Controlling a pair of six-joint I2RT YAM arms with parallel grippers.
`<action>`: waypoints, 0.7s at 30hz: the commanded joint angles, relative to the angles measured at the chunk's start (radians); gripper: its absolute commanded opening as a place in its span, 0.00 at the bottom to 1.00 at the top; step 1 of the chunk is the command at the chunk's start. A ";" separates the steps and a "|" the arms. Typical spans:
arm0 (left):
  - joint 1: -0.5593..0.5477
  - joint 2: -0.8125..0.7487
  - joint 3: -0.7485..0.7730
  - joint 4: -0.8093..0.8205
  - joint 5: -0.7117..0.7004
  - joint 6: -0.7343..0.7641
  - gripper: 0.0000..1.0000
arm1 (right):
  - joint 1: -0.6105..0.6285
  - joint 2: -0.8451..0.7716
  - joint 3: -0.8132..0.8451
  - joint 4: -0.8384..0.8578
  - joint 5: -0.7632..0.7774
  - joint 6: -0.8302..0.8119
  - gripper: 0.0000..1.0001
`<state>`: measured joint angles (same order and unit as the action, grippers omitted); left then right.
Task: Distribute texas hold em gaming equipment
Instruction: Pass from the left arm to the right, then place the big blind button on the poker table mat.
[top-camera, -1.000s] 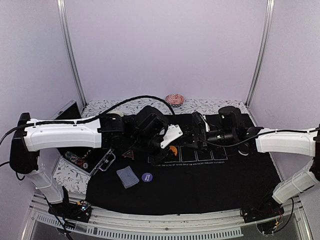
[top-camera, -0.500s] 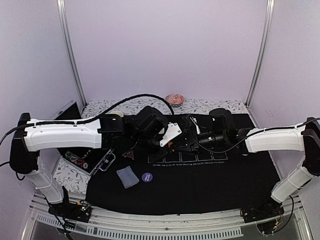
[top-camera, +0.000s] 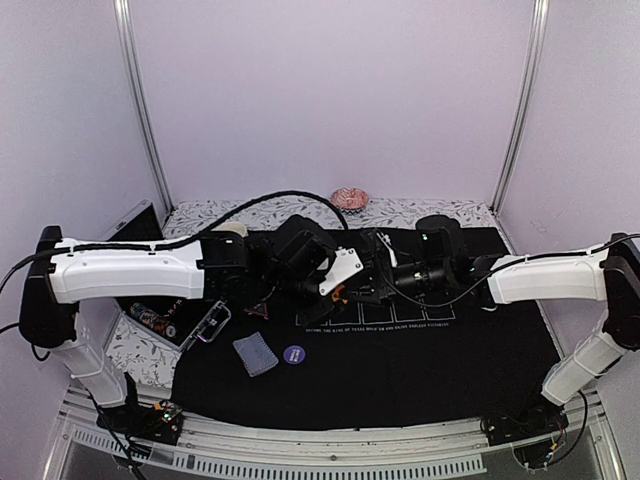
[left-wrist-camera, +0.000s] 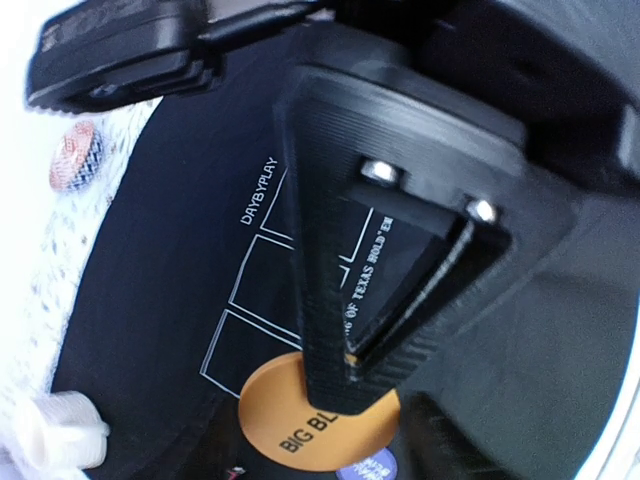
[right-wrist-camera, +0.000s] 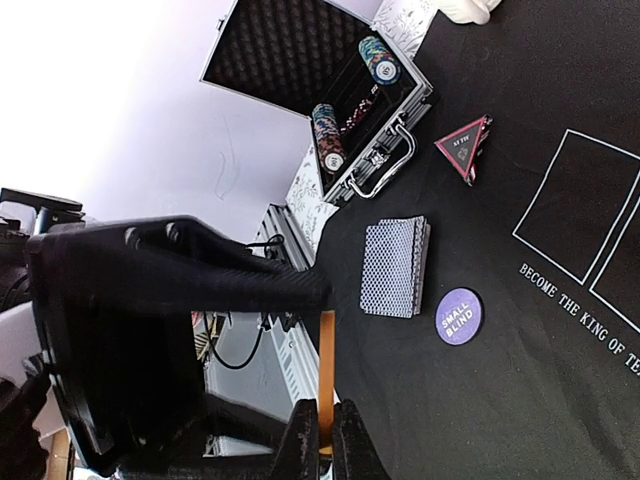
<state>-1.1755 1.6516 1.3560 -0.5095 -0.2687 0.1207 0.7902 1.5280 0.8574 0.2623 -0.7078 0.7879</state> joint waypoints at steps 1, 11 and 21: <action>-0.010 -0.024 -0.036 0.027 0.002 -0.004 0.75 | -0.035 -0.019 0.014 -0.046 0.025 -0.041 0.02; 0.041 -0.066 -0.152 0.006 0.008 -0.109 0.93 | -0.371 -0.073 0.007 -0.207 0.033 -0.198 0.02; 0.154 -0.088 -0.248 -0.036 0.152 -0.223 0.94 | -0.572 0.392 0.338 -0.207 -0.024 -0.229 0.02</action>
<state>-1.0603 1.5948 1.1439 -0.5140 -0.2012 -0.0402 0.2314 1.7588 1.0721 0.0711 -0.6922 0.5789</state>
